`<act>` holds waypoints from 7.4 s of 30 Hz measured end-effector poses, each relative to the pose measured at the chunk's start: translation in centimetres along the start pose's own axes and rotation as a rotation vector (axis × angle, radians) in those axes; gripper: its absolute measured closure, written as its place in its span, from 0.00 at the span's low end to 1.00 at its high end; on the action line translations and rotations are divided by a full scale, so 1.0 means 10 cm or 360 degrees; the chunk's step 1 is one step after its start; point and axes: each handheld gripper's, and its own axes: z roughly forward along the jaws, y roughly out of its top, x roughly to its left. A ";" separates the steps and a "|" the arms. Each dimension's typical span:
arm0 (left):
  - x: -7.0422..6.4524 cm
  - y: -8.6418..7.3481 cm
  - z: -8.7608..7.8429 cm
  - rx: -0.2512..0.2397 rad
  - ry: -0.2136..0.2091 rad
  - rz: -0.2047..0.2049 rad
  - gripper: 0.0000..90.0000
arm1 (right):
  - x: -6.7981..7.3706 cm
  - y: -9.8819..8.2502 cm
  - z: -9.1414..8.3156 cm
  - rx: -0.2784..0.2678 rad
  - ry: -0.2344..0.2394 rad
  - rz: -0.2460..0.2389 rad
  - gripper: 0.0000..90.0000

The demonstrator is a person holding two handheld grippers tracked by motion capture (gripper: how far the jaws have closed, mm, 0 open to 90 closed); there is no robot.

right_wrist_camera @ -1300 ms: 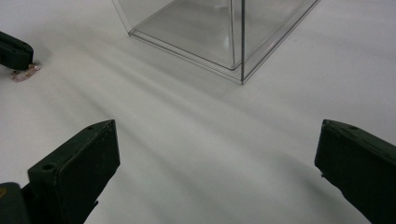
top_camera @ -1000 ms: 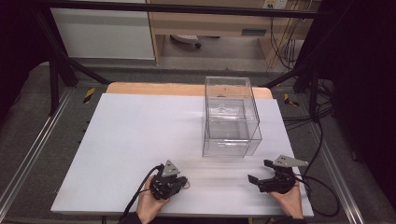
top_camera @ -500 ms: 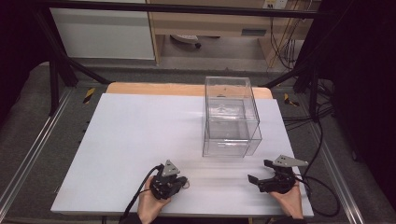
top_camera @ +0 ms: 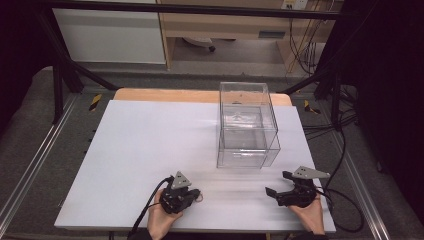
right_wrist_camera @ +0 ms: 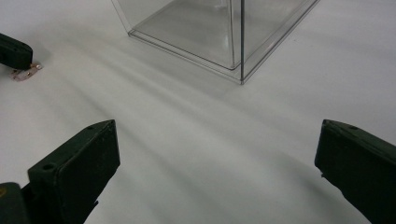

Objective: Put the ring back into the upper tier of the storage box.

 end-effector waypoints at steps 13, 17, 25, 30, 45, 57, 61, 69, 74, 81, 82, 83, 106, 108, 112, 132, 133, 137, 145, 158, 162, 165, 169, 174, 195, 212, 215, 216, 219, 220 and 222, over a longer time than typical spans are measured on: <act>0.05 0.05 -0.18 -0.0114 -0.0031 -0.0009 0.97 | 0.00 0.00 0.00 0.0002 -0.0001 -0.0002 0.01; 0.07 0.06 -0.24 -0.0154 -0.0027 -0.0017 0.97 | 0.00 0.00 0.00 0.0002 -0.0002 -0.0002 0.01; 0.09 0.09 -0.32 -0.0214 -0.0020 -0.0013 0.97 | 0.00 0.00 0.00 0.0003 -0.0002 -0.0002 0.01; 0.10 0.11 -0.37 -0.0255 -0.0015 -0.0020 0.97 | 0.00 0.00 0.00 0.0003 -0.0002 -0.0002 0.01; 0.12 0.20 -0.55 -0.0372 -0.0009 -0.0021 0.97 | 0.00 0.00 0.00 0.0004 -0.0004 0.0001 0.01; 0.11 0.29 -0.65 -0.0441 -0.0006 0.0000 0.97 | 0.00 0.00 0.01 0.0006 -0.0006 -0.0002 0.01; 0.10 0.32 -0.68 -0.0463 -0.0007 0.0007 0.97 | 0.00 0.00 0.01 0.0003 -0.0005 -0.0006 0.01; 0.10 0.40 -0.74 -0.0515 -0.0013 0.0014 0.97 | 0.00 0.00 0.01 0.0007 -0.0007 -0.0004 0.01; 0.11 0.47 -0.78 -0.0558 -0.0018 0.0008 0.97 | 0.00 0.00 0.01 0.0005 -0.0008 -0.0005 0.01; 0.13 0.55 -0.85 -0.0626 -0.0023 -0.0002 0.97 | 0.00 0.00 0.01 0.0005 -0.0008 -0.0004 0.01; 0.13 0.56 -0.86 -0.0635 -0.0021 -0.0004 0.97 | 0.00 0.00 0.01 0.0006 -0.0007 -0.0004 0.01; 0.14 0.57 -0.87 -0.0646 -0.0023 -0.0006 0.97 | 0.00 0.00 0.01 0.0006 -0.0009 -0.0005 0.01; 0.04 0.90 -0.98 -0.0835 -0.0084 0.0022 0.97 | 0.00 0.00 0.01 0.0011 -0.0008 -0.0004 0.00; 0.03 0.94 -0.98 -0.0854 -0.0086 0.0024 0.97 | 0.00 0.00 0.01 0.0010 -0.0007 -0.0005 0.01; 0.01 1.02 -0.99 -0.0877 -0.0094 0.0036 0.97 | 0.00 0.00 0.01 0.0010 -0.0007 -0.0005 0.01; -0.09 1.32 -0.97 -0.0970 -0.0141 0.0059 0.97 | 0.00 0.00 0.01 0.0017 -0.0004 -0.0007 0.01; -0.10 1.34 -0.97 -0.0973 -0.0140 0.0064 0.97 | 0.00 0.00 0.01 0.0017 -0.0005 -0.0008 0.01; -0.13 1.40 -0.98 -0.0990 -0.0148 0.0074 0.97 | 0.00 0.00 0.01 0.0017 -0.0005 -0.0008 0.01; -0.24 1.52 -0.92 -0.0989 -0.0172 0.0110 0.97 | 0.00 0.00 0.01 0.0019 -0.0003 -0.0009 0.01; -0.34 1.66 -0.72 -0.0925 -0.0189 0.0150 0.97 | 0.00 0.00 0.01 0.0013 -0.0003 -0.0008 0.01; -0.37 1.70 -0.67 -0.0894 -0.0194 0.0167 0.97 | 0.00 0.00 0.01 0.0014 -0.0003 -0.0011 0.01; -0.40 1.73 -0.62 -0.0869 -0.0194 0.0175 0.97 | 0.00 0.00 0.01 0.0014 -0.0003 -0.0012 0.00; -0.41 1.76 -0.56 -0.0833 -0.0192 0.0187 0.97 | 0.00 0.00 0.01 0.0011 -0.0001 -0.0008 0.01; -0.42 1.77 -0.50 -0.0786 -0.0189 0.0207 0.97 | 0.00 0.00 0.01 0.0012 -0.0002 -0.0009 0.01; -0.36 1.74 -0.34 -0.0647 -0.0223 0.0189 0.90 | 0.00 0.00 0.01 0.0011 -0.0001 -0.0009 0.01; -0.24 1.69 -0.69 -0.0641 -0.0151 0.0237 0.63 | 0.01 0.00 0.01 0.0009 -0.0004 -0.0011 0.01; -0.20 1.64 -0.75 -0.0634 -0.0130 0.0243 0.58 | 0.01 0.00 0.01 0.0008 -0.0005 -0.0011 0.01; -0.17 1.62 -0.77 -0.0630 -0.0115 0.0242 0.57 | 0.01 0.00 0.01 0.0011 -0.0005 -0.0008 0.01; -0.09 1.56 -0.80 -0.0612 -0.0092 0.0225 0.51 | 0.01 0.00 0.01 0.0010 -0.0007 -0.0011 0.01; -0.07 1.54 -0.81 -0.0606 -0.0086 0.0227 0.50 | 0.01 0.00 0.01 0.0010 -0.0007 -0.0011 0.01; -0.01 1.50 -0.83 -0.0594 -0.0058 0.0228 0.46 | 0.01 0.00 0.01 0.0011 -0.0006 -0.0008 0.01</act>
